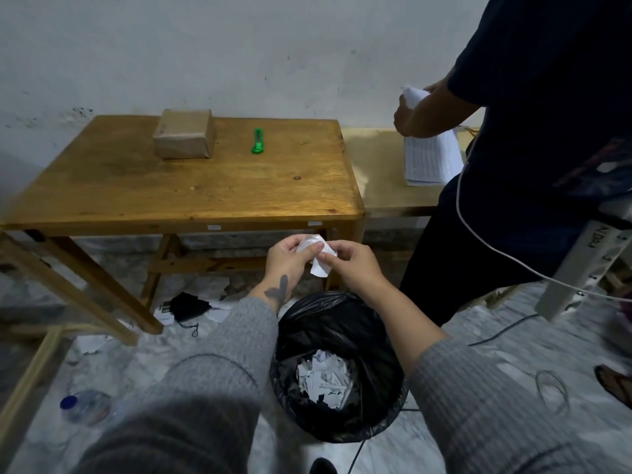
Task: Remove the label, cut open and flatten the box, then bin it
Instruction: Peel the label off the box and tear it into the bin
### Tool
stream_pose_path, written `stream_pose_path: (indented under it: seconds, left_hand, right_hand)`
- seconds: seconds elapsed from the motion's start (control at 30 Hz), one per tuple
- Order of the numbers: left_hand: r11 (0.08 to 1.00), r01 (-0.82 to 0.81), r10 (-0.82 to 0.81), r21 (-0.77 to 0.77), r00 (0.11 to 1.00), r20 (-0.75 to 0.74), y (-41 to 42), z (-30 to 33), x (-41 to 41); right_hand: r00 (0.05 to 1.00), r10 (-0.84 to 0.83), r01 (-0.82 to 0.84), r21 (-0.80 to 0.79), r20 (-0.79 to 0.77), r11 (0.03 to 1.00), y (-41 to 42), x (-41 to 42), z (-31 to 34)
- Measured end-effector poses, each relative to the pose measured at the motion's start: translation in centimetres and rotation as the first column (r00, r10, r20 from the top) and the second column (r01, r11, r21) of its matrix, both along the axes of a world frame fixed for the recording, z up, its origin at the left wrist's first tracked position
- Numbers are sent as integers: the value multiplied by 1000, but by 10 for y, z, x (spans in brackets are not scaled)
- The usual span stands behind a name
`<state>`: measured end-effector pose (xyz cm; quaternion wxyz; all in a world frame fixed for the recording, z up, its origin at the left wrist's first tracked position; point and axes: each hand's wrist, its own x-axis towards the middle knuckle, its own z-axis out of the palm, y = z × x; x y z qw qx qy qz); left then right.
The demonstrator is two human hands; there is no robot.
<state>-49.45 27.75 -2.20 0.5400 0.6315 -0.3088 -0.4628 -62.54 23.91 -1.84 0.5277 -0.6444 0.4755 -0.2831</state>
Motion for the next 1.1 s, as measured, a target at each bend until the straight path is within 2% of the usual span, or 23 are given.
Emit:
stream_pose_path:
  seconds: [0.13,0.23,0.27,0.37,0.47,0.57,0.7,0.83,0.97,1.1]
  left_hand:
    - [999,-48,49,-12,978,203,1,-8,7]
    - [1000,-21,26,-17,902,432,3,-11,10]
    - [1000,5,9,-24,846,533,5,-10,10]
    - [980,201,-121,-1,594,795,8,-2,12]
    - [953,298,-179,50,422,889,8,3,16]
    - [925,366,-230,105,318,920,4,4,18]
    - [921,367,-271,134,354,895,2,2,15]
    - [934,340,-264,112,440,858,4,-2,6]
    - [959,248,-260,137,576,775,3,-8,0]
    - [984,125,-175,126,788,591,-3,-6,-13]
  right_hand:
    - [996,28,-28,8,-81,1000,-2,1,2]
    - [988,19,-21,-12,-152,1000,-4,-3,5]
    - [983,17,-23,-28,-184,999,-3,-4,6]
    - [968,26,-47,-78,-251,996,-5,-6,9]
    - [948,27,-77,-147,-318,986,-9,-9,12]
    - [908,54,-151,-206,-415,967,-12,-11,13]
    - [853,154,-289,-204,-499,935,-14,-15,17]
    - [843,121,-286,-247,-523,926,-17,-19,15]
    - [856,94,-275,-293,-509,916,-12,-22,7]
    - [882,-41,-205,-460,-470,864,-6,-19,1]
